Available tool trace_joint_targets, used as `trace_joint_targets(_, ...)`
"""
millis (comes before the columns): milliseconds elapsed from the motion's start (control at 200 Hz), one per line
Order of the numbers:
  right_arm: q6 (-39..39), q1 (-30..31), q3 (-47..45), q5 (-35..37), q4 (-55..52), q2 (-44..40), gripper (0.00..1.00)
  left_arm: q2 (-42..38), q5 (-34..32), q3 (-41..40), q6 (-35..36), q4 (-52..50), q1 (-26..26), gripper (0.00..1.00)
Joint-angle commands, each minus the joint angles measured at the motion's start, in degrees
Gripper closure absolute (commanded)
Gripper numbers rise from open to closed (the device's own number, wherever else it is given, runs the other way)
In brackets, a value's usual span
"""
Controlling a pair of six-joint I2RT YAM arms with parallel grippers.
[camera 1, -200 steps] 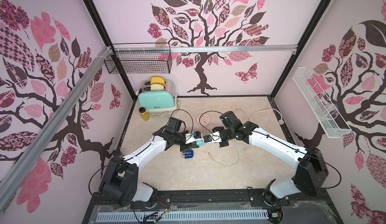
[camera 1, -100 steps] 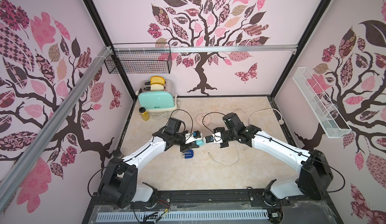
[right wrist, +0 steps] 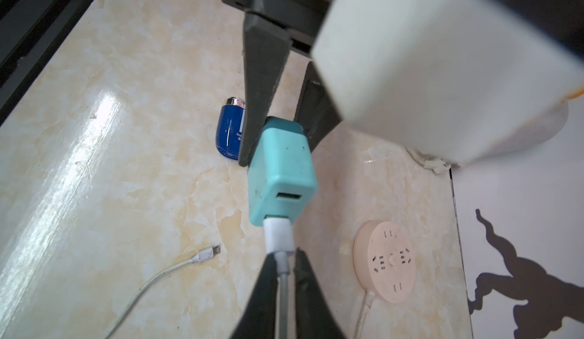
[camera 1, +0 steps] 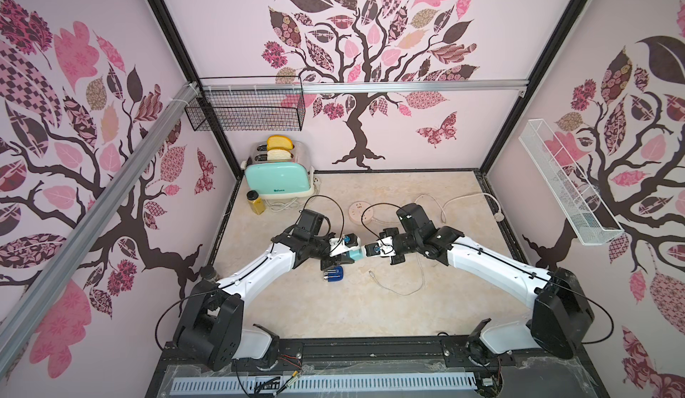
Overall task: Charge the electric shaver
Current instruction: Insert the charging cable into the plug.
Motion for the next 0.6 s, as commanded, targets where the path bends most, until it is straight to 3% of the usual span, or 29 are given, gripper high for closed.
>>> trace_joint_targets(0, 7.32, -0.55, -1.11, -0.34, 2.39, -3.28, 0.58, -0.70, 3.27, 0.92, 2.37, 3.64, -1.05, 1.00)
trace_joint_targets(165, 31.72, -3.89, -1.33, 0.82, 3.23, -9.75, 0.27, -0.05, 2.72, 0.34, -0.54, 7.25, 3.59, 1.00)
trace_joint_targets(280, 45.48, -3.94, -1.42, -1.35, 1.58, -12.85, 0.25, 0.85, 0.82, 0.91, -5.49, 10.78, 4.92, 1.00)
trace_joint_targets(400, 64.03, -3.92, -5.78, -1.48, 10.40, -16.34, 0.22, 2.72, -1.36, 2.52, -9.98, 12.45, 4.99, 1.00)
trace_joint_targets(595, 86.32, -3.85, -5.15, -1.07, 18.35, -12.25, 0.23, 4.47, -3.81, 6.31, -17.10, 13.19, 4.31, 1.00)
